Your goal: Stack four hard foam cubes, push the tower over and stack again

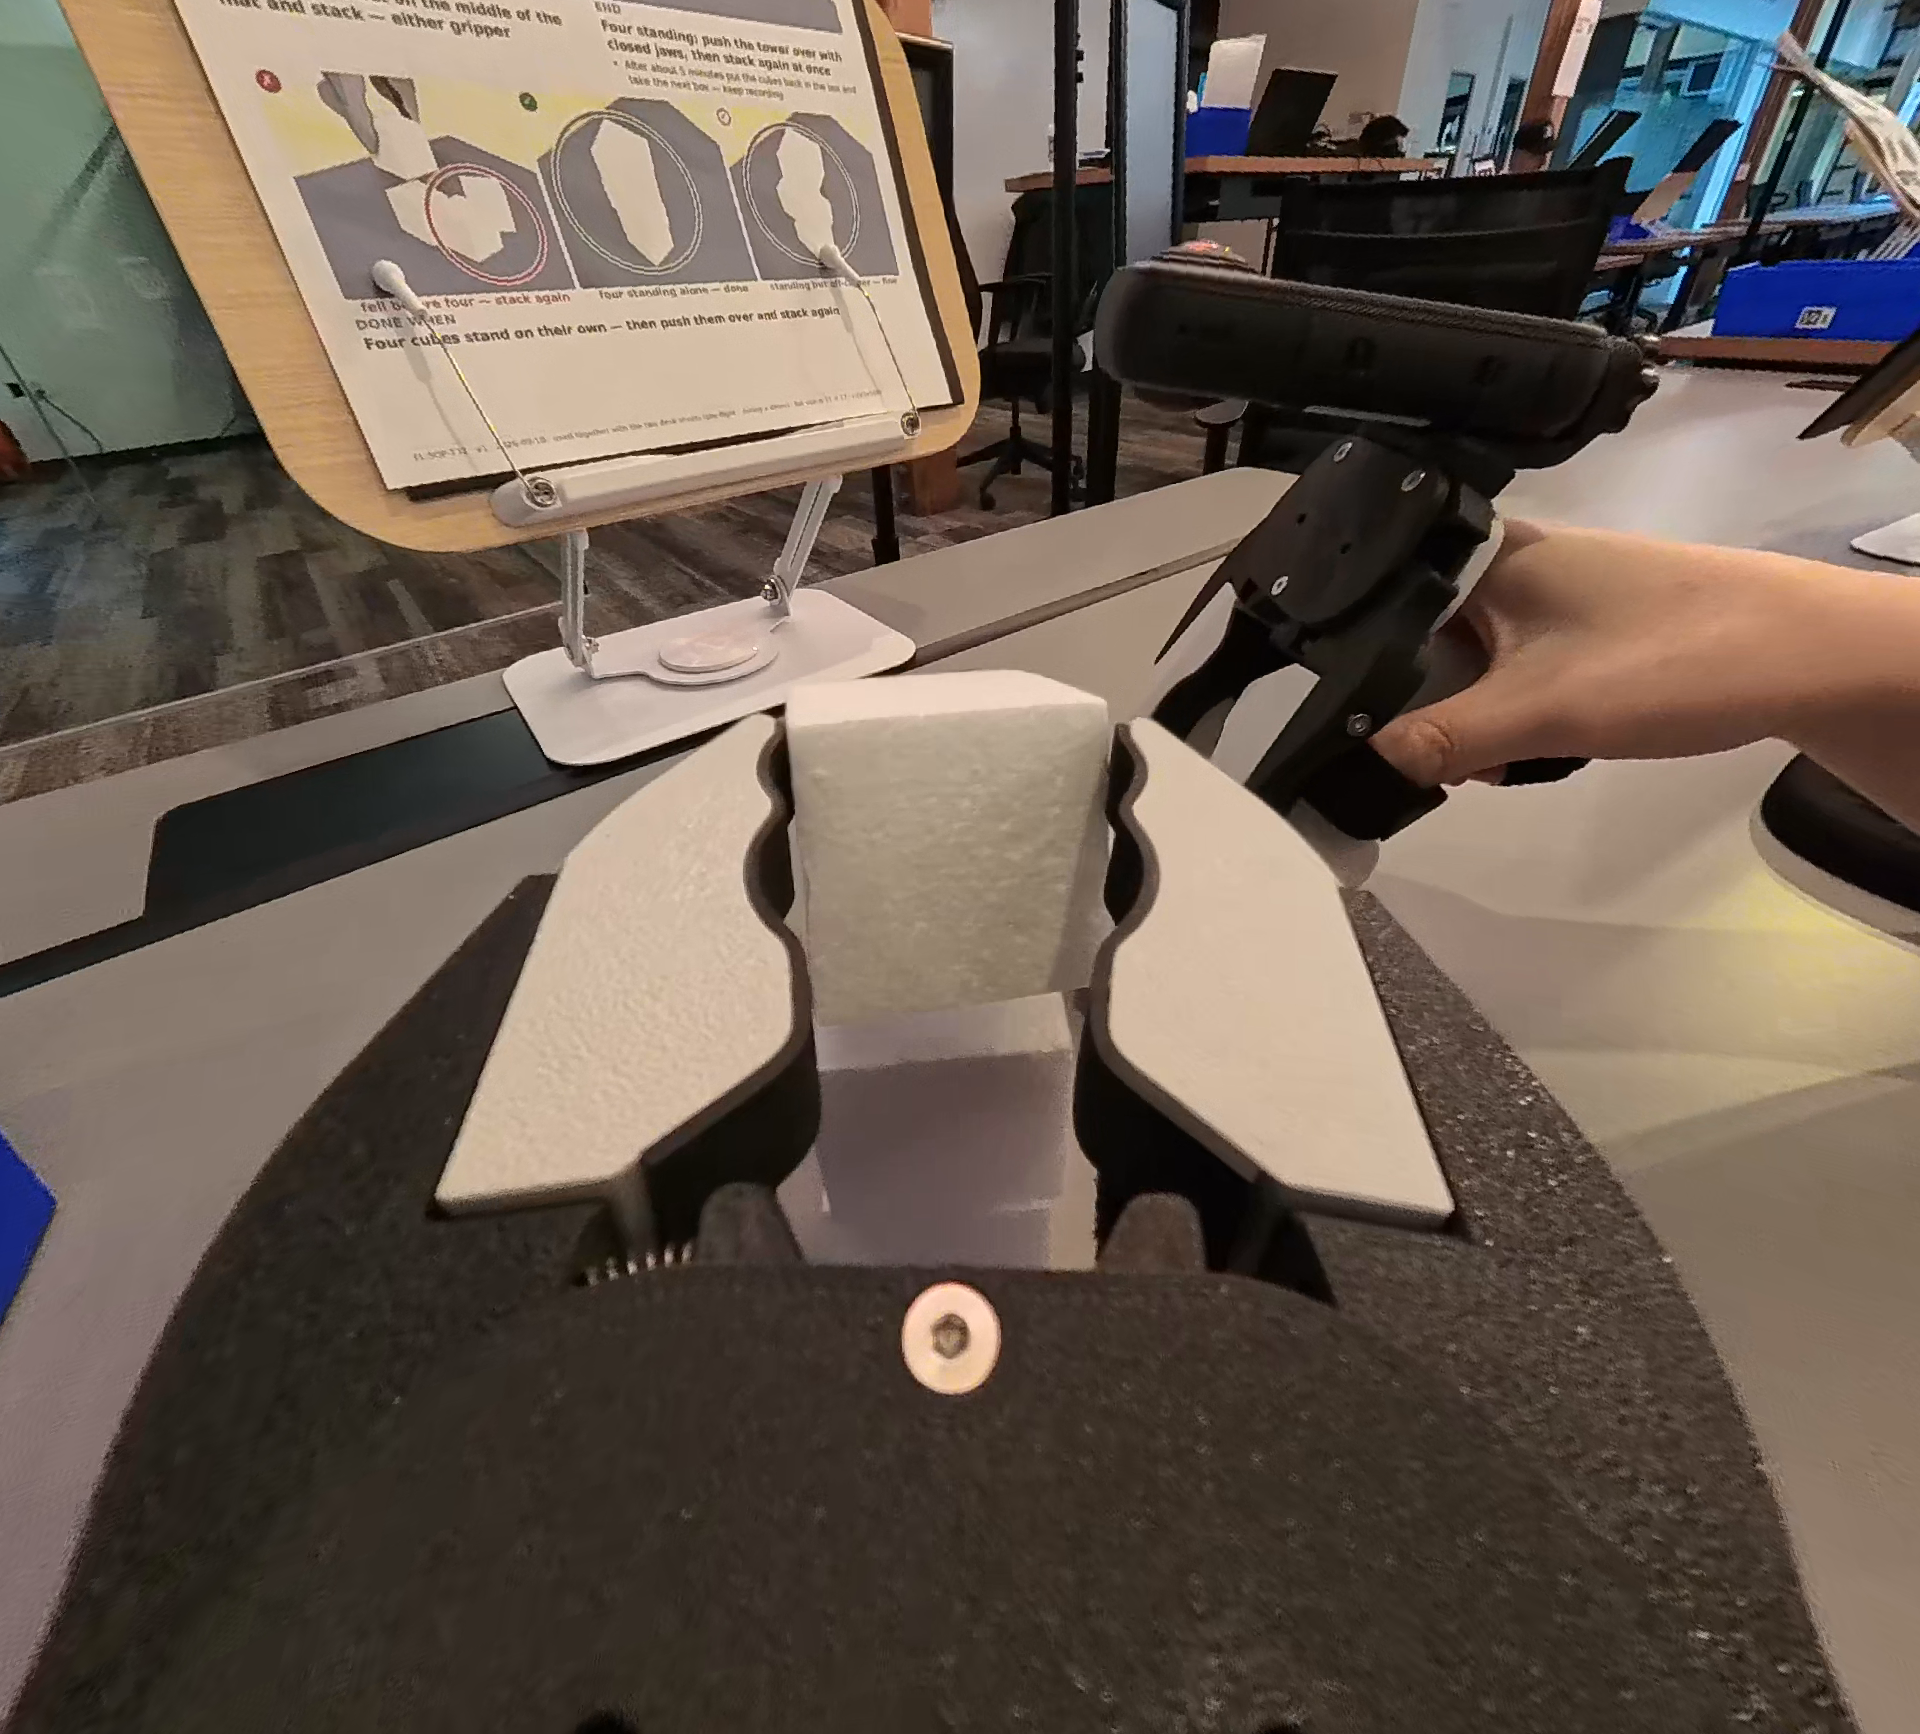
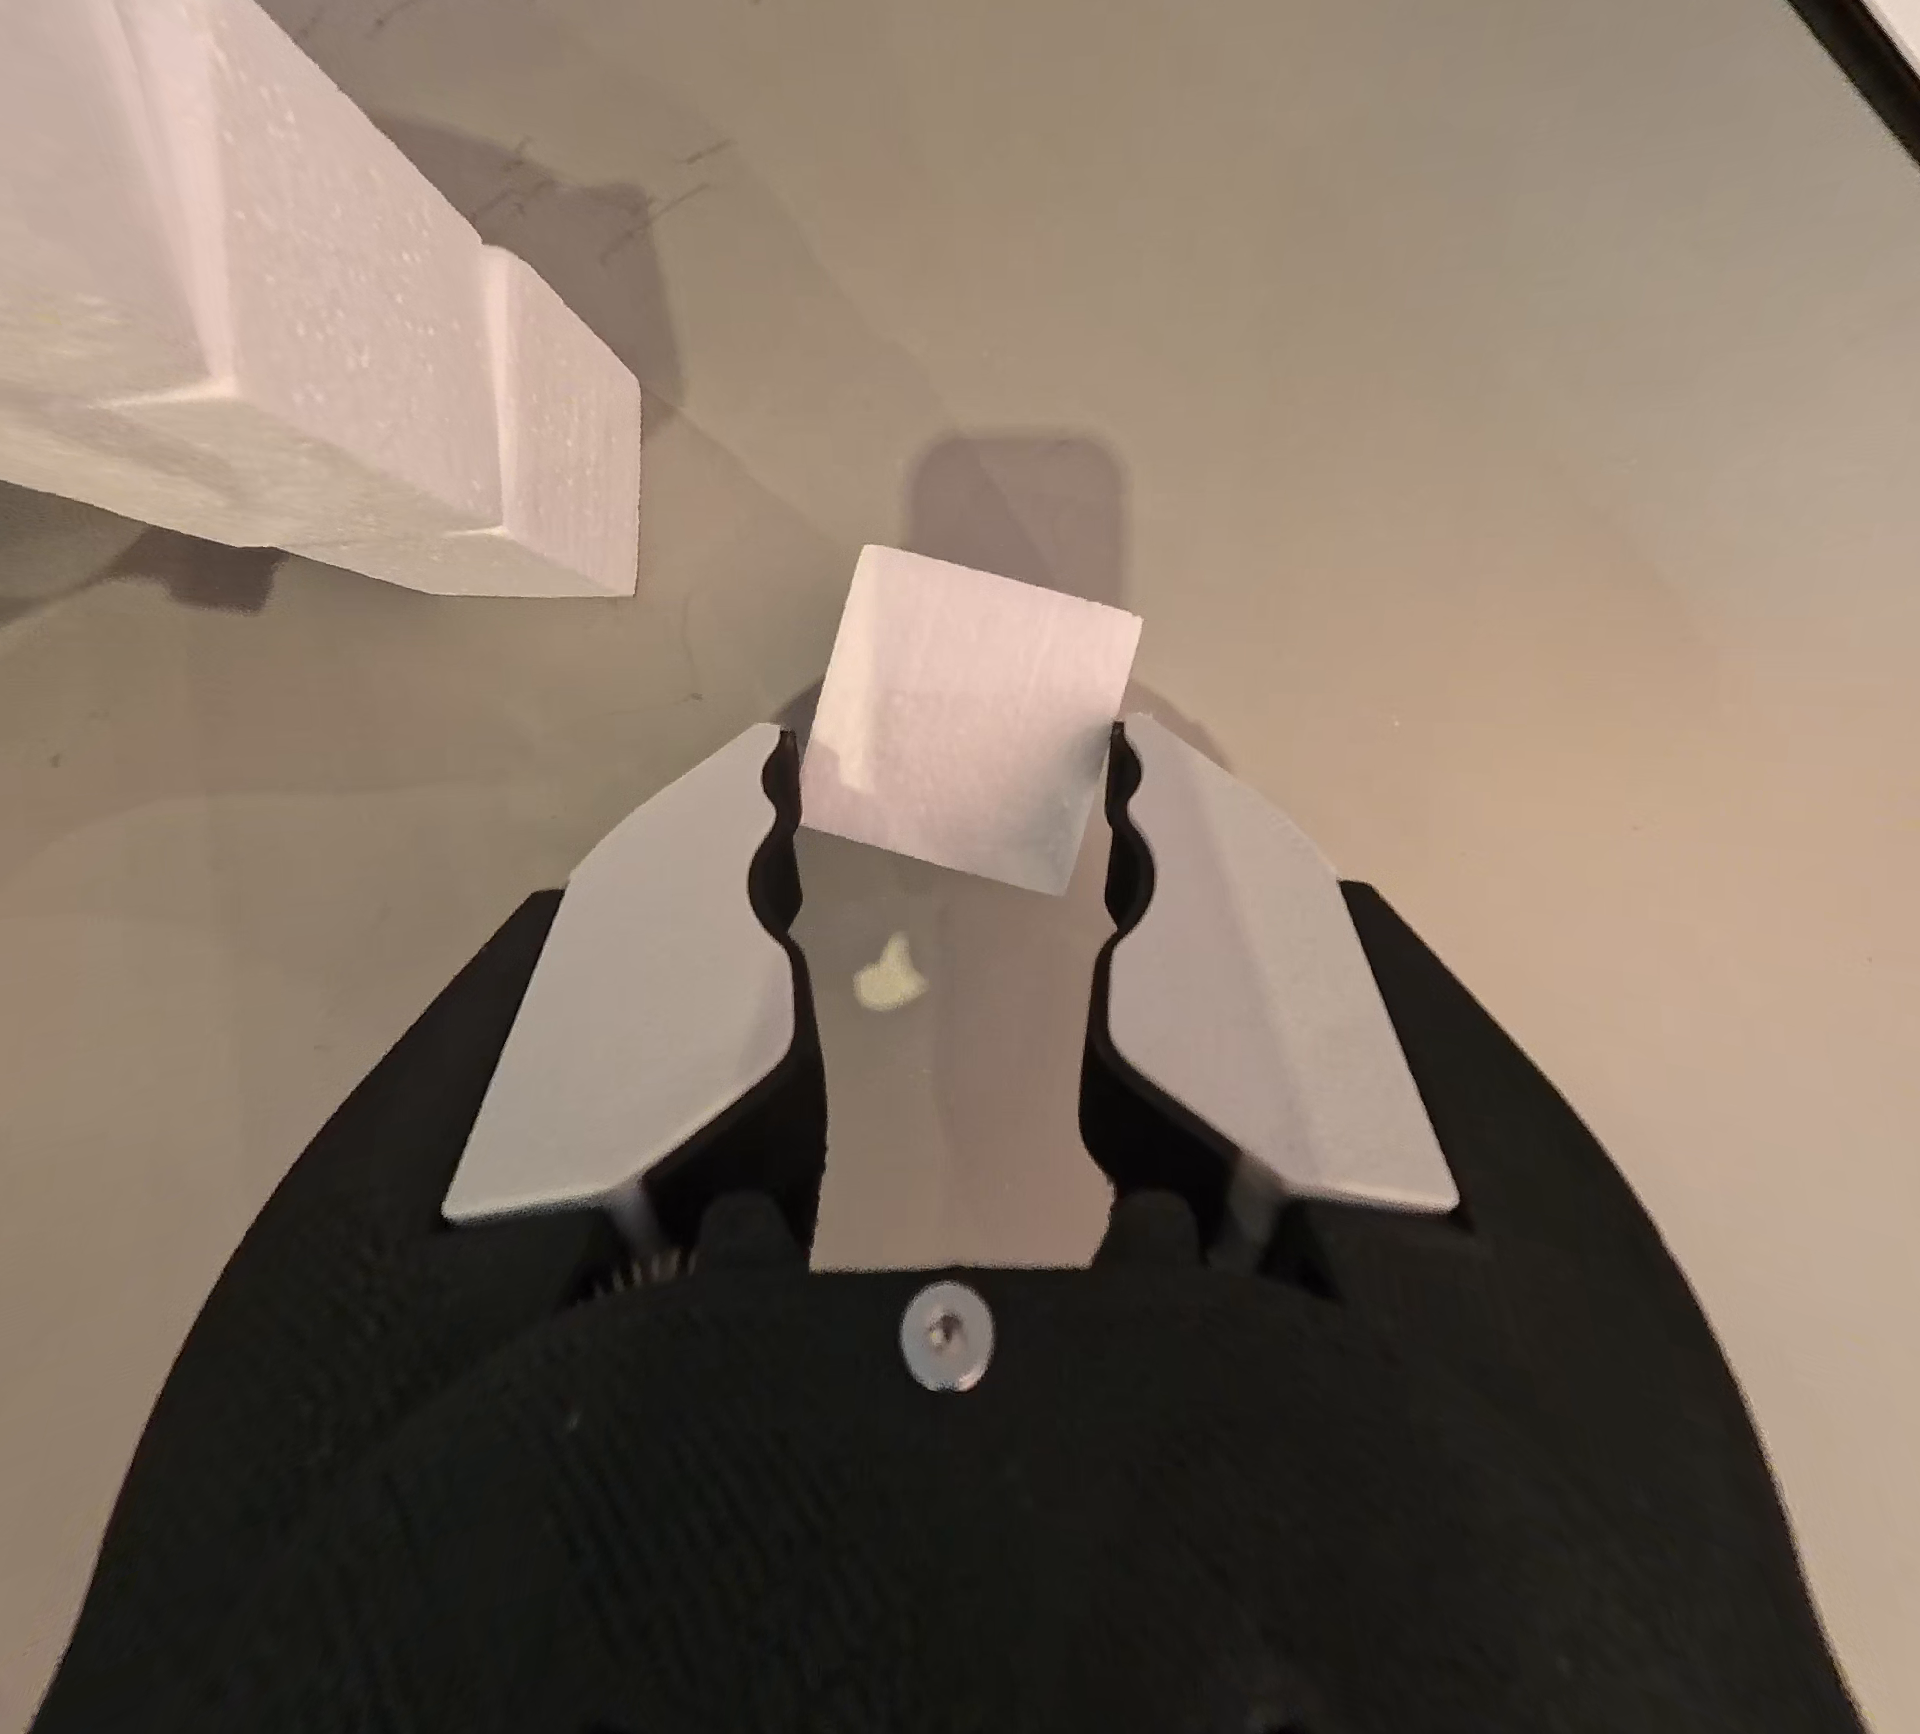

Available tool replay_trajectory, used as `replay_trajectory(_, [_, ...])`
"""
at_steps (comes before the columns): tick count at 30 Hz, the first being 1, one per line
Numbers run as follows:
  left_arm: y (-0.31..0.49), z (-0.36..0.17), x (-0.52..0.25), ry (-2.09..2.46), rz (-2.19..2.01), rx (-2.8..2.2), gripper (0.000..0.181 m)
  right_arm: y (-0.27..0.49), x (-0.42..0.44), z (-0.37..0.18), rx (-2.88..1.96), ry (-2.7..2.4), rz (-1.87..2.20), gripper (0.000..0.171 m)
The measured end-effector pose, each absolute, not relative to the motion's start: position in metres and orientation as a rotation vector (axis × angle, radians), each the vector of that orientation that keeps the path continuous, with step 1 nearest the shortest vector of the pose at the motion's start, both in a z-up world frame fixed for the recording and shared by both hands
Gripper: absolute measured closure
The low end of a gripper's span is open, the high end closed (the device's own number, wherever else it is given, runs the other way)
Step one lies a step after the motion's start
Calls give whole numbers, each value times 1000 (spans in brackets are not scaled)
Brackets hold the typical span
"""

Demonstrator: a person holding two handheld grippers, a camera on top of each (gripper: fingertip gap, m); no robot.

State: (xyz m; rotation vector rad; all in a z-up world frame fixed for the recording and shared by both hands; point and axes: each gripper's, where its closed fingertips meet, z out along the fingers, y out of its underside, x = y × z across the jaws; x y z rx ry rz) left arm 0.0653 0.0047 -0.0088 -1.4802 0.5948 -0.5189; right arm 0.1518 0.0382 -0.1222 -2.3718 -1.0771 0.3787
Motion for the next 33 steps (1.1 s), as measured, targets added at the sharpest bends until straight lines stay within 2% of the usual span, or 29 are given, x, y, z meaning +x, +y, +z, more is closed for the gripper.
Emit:
replay_trajectory(7, [4, -16, 62, 586, -529, -1498, 122, 37, 153, -123, -2375, -1090, 378, 113])
replay_trajectory(12, [-4, -10, 60, 579, -547, -1474, 94, 36, 153, -123, -2375, -1098, 384, 114])
replay_trajectory(16, [-19, 9, 46, 524, -543, -1408, 90, 36, 158, -116, -2380, -1103, 400, 114])
replay_trajectory(19, [-25, 22, 23, 408, -523, -1382, 91, 33, 163, -89, -2351, -1085, 453, 114])
replay_trajectory(23, [-22, 32, -13, 203, -523, -1370, 90, 15, 159, -13, -2185, -1013, 604, 114])
replay_trajectory(27, [-26, 43, -41, 57, -507, -1308, 87, -8, 120, 47, -2090, -1035, 805, 114])
replay_trajectory(33, [-18, 32, -49, 44, -400, -1360, 91, -12, 63, 56, -2188, -1210, 743, 114])
